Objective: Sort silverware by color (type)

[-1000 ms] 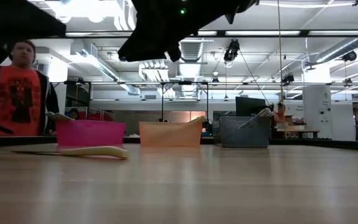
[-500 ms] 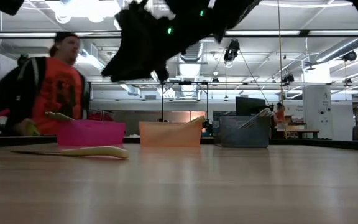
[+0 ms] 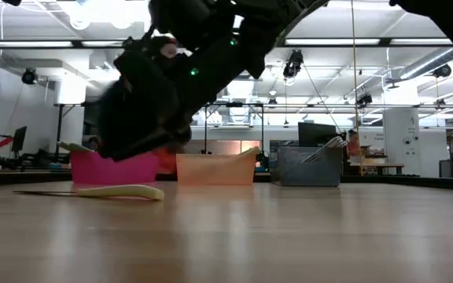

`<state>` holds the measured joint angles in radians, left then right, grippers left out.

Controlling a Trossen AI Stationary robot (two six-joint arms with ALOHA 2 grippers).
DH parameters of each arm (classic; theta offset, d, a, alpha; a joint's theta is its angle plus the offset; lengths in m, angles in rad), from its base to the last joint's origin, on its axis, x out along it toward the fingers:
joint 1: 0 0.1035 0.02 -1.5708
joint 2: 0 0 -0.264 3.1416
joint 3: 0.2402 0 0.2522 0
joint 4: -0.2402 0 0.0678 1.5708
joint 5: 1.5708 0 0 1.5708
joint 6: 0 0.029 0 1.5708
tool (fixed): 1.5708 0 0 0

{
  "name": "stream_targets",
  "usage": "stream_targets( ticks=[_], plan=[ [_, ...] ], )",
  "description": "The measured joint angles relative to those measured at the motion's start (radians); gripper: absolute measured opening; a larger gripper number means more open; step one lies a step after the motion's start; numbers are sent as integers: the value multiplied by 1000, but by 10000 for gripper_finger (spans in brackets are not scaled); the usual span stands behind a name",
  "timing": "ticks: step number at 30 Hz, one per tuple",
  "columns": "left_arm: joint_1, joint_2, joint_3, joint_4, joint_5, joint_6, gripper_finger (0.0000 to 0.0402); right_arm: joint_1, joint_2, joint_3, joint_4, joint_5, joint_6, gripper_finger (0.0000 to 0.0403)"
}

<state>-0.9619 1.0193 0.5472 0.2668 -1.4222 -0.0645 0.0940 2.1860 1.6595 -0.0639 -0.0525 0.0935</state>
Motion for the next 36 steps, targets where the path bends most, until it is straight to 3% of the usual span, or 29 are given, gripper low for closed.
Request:
stream_targets(
  ticks=[5, 13, 28, 36],
  plan=[
    [0, -26, 0, 2, -9, 21, 0, 11, 33, 71, -195, 1, -20, 155],
    [0, -36, 0, 1, -9, 81, 0, 28, 40, 72, -309, 2, 38, 155],
    [0, -40, 44, 1, -9, 183, 0, 34, 45, 41, -284, 52, 47, 152],
    [0, -38, 49, 2, -9, 184, 0, 29, 53, 31, -265, 60, 37, 103]
  ],
)
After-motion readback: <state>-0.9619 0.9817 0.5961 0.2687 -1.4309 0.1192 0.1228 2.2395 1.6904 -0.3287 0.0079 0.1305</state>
